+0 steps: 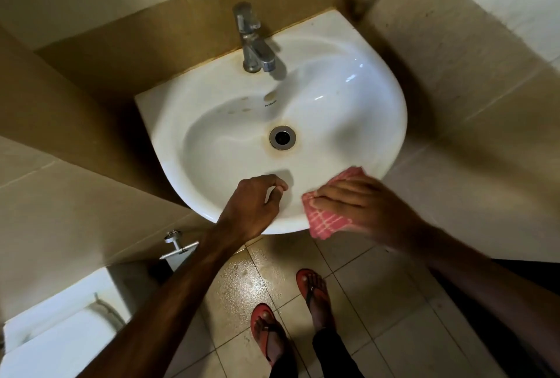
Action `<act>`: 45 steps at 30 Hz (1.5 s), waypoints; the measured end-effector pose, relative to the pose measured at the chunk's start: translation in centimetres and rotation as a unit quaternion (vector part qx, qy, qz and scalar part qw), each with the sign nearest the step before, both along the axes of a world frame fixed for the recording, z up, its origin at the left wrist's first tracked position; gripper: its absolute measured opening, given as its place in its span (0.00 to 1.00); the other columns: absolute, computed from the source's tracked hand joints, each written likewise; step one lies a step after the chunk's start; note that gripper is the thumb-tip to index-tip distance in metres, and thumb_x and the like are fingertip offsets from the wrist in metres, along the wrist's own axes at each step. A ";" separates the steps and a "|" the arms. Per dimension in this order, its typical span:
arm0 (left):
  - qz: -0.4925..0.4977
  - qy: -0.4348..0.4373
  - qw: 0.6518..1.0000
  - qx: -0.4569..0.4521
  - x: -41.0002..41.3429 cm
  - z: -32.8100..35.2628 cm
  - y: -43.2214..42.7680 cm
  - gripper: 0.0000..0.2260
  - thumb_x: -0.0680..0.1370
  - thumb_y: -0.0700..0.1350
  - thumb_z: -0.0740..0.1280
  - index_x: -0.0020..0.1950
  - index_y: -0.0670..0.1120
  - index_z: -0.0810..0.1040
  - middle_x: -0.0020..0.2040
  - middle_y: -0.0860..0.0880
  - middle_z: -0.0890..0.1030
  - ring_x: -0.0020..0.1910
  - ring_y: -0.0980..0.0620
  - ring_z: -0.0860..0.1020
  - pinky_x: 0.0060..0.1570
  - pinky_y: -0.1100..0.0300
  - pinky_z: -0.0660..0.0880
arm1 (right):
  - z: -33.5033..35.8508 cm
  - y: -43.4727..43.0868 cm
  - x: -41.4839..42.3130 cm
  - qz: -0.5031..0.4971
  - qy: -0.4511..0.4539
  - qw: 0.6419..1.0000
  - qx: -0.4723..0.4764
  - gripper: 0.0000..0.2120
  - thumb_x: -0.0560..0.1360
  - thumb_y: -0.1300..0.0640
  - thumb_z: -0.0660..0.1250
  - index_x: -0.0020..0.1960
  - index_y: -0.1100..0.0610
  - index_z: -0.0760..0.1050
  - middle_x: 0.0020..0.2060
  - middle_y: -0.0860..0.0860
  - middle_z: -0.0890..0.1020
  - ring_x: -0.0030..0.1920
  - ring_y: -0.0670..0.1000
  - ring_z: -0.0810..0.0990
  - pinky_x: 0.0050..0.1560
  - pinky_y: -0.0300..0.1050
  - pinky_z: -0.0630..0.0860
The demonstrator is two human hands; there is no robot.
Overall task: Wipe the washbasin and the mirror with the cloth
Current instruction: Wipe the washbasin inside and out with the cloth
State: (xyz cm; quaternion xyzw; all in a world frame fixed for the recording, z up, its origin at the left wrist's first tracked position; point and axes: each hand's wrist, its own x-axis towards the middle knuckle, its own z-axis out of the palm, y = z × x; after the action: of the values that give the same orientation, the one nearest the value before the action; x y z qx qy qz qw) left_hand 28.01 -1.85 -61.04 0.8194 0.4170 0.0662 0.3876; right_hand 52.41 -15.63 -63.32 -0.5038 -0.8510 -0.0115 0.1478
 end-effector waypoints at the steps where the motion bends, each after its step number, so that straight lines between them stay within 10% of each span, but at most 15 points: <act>1: 0.002 0.000 1.000 -0.002 -0.1 -0.1 -0.1 0.10 0.83 0.43 0.63 0.58 0.46 0.84 0.57 0.52 0.85 0.59 0.56 0.81 0.59 0.70 0.68 | 0.3 -0.1 2.1 0.007 -0.016 1.000 0.007 0.31 0.74 0.48 0.74 0.74 0.54 0.72 0.71 0.53 0.78 0.71 0.55 0.75 0.80 0.50 0.59; 7: 0.017 -0.007 1.000 -0.008 -0.3 -0.2 -0.2 0.10 0.82 0.42 0.63 0.57 0.46 0.84 0.56 0.52 0.86 0.58 0.55 0.82 0.60 0.69 0.69 | 0.6 0.0 7.7 -0.026 -0.058 0.998 0.001 0.32 0.76 0.52 0.73 0.77 0.53 0.66 0.74 0.53 0.71 0.75 0.58 0.69 0.85 0.54 0.50; 17: 0.036 0.011 0.999 0.030 1.9 -0.5 -2.5 0.14 0.84 0.46 0.58 0.58 0.45 0.82 0.51 0.49 0.86 0.49 0.51 0.84 0.48 0.64 0.75 | -1.4 -0.4 -4.7 -0.055 -0.002 0.998 0.025 0.26 0.78 0.46 0.72 0.73 0.52 0.73 0.69 0.51 0.80 0.67 0.53 0.80 0.72 0.55 0.72; 25: 0.078 0.008 0.995 0.054 2.1 -0.3 -3.1 0.14 0.85 0.48 0.57 0.58 0.46 0.82 0.54 0.50 0.86 0.49 0.51 0.83 0.48 0.63 0.74 | 1.0 1.7 10.1 -0.036 -0.046 0.997 -0.047 0.30 0.81 0.36 0.61 0.77 0.52 0.70 0.72 0.52 0.77 0.74 0.54 0.69 0.83 0.47 0.43; 32: 0.120 -0.053 0.990 0.044 2.1 -0.1 -3.0 0.17 0.86 0.49 0.56 0.54 0.44 0.83 0.47 0.50 0.85 0.41 0.61 0.79 0.42 0.75 0.69 | 0.6 0.4 2.6 -0.023 -0.006 1.000 0.000 0.21 0.86 0.43 0.60 0.71 0.53 0.78 0.68 0.52 0.82 0.67 0.56 0.79 0.74 0.64 0.68; 37: 0.162 -0.079 0.983 -0.018 2.2 0.5 -2.8 0.23 0.86 0.54 0.51 0.53 0.47 0.84 0.50 0.52 0.86 0.52 0.58 0.82 0.54 0.65 0.76 | -1.0 1.7 -10.8 -0.075 0.013 0.997 0.025 0.20 0.85 0.42 0.62 0.55 0.56 0.84 0.51 0.54 0.86 0.53 0.55 0.84 0.60 0.54 0.78; 45: 0.169 -0.061 0.982 -0.051 2.1 0.3 -2.6 0.26 0.86 0.59 0.48 0.50 0.50 0.84 0.47 0.52 0.86 0.49 0.59 0.82 0.52 0.61 0.77 | 1.9 2.5 0.8 -0.011 0.046 0.995 -0.092 0.22 0.85 0.39 0.59 0.67 0.51 0.81 0.61 0.48 0.86 0.60 0.52 0.84 0.63 0.55 0.76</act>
State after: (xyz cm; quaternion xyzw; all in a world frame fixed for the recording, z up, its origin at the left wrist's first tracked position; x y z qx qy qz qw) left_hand 30.13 -4.41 -60.79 0.7108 0.5274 0.1594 0.4372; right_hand 53.19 -13.12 -61.47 -0.5245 -0.8353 0.0882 0.1393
